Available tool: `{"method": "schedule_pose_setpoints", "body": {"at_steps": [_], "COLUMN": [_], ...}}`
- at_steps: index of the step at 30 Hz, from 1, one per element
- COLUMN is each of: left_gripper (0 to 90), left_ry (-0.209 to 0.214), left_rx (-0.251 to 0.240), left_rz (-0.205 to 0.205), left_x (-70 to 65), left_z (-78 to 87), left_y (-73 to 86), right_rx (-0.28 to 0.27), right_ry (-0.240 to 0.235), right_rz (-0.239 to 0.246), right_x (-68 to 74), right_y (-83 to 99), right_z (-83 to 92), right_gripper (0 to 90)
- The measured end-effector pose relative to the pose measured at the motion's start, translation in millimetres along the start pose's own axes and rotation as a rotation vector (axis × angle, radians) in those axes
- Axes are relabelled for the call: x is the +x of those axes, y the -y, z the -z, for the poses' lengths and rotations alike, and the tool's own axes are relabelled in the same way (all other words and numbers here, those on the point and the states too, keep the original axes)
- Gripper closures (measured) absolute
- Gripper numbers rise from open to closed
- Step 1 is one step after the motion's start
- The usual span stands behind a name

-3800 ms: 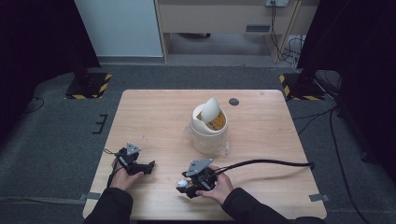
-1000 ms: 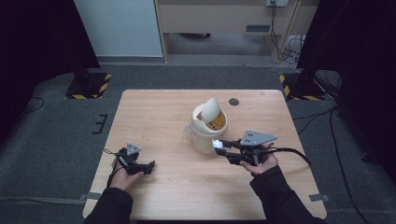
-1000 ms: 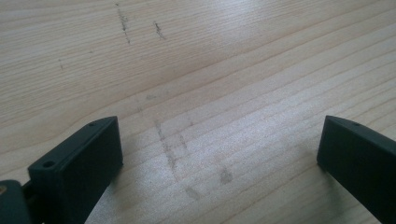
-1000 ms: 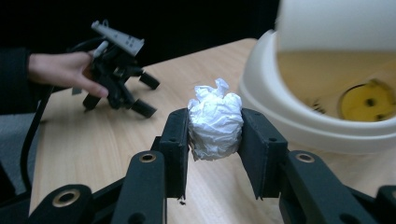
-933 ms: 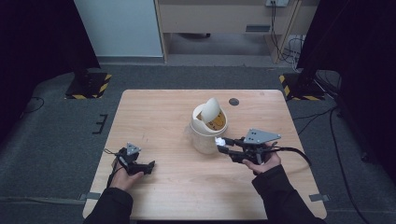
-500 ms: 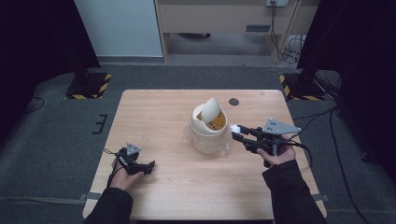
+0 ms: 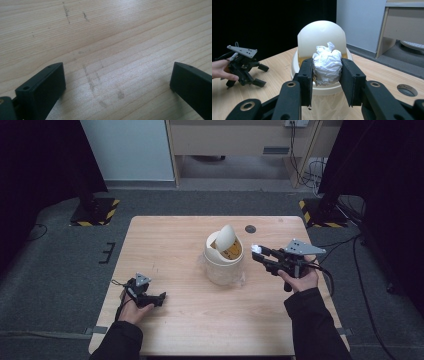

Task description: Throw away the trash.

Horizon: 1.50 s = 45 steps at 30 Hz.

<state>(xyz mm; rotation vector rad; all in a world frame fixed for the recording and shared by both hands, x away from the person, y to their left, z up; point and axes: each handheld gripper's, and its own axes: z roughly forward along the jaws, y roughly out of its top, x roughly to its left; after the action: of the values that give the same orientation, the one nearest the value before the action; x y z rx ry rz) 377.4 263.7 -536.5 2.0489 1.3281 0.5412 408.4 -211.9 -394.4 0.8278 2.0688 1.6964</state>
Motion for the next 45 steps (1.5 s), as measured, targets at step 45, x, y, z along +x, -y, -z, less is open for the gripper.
{"method": "schedule_pose_setpoints", "body": {"at_steps": [45], "left_gripper": [0.0], "left_ry": [-0.004], "left_rx": [0.0], "left_rz": [0.003], "left_x": [-0.4], "left_z": [0.1], "left_y": [0.1], "right_rx": [0.171], "right_ry": [-0.016], "right_rz": [0.001], "right_x": [-9.5], "right_y": [13.1], "right_z": [-78.0], "right_gripper": [62.3]}}
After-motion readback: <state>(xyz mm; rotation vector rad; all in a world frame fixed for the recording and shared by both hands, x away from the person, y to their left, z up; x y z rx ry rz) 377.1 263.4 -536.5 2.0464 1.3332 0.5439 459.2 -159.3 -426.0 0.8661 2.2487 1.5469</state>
